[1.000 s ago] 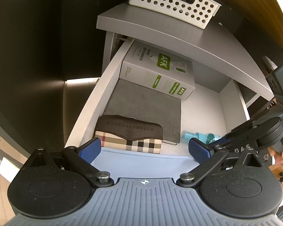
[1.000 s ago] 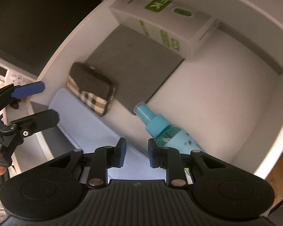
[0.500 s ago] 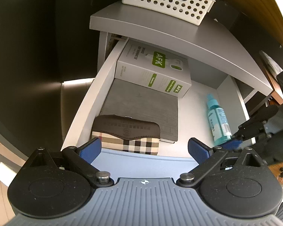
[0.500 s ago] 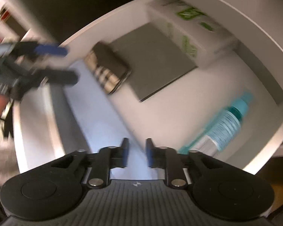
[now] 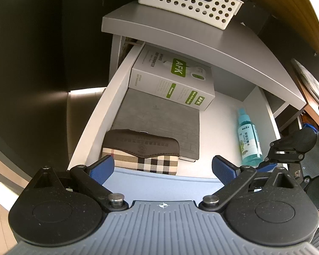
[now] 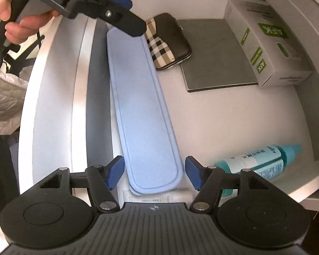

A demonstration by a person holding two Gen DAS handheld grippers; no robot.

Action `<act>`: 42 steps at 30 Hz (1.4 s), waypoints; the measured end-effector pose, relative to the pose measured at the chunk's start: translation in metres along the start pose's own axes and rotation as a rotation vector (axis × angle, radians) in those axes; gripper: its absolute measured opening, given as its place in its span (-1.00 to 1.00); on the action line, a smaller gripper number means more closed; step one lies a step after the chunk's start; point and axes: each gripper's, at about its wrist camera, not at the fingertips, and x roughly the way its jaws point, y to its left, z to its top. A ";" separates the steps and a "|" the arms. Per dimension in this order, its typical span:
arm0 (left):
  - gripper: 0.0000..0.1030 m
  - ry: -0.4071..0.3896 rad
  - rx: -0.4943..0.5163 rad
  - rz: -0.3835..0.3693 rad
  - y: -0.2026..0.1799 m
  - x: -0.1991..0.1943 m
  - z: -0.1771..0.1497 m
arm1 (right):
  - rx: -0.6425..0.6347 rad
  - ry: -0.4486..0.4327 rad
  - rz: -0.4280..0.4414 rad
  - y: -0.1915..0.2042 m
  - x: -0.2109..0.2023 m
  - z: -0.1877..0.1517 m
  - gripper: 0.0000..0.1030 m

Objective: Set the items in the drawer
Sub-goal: 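Close the right tool on the end of the light-blue tray, then lift the light-blue tray up out of the white drawer with the right tool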

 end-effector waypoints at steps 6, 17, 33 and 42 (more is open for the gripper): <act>0.92 0.000 -0.004 -0.003 0.001 0.000 0.000 | -0.070 0.060 0.035 -0.004 0.009 0.002 0.39; 0.92 -0.002 -0.008 -0.014 0.002 0.000 -0.001 | -0.110 0.070 -0.017 -0.021 0.015 0.003 0.42; 0.91 -0.001 -0.006 -0.019 0.002 -0.001 -0.001 | -0.169 -0.061 -0.123 -0.020 0.017 -0.027 0.35; 0.92 0.004 -0.004 -0.006 0.000 0.001 0.000 | -0.174 -0.035 -0.125 -0.010 0.005 -0.008 0.33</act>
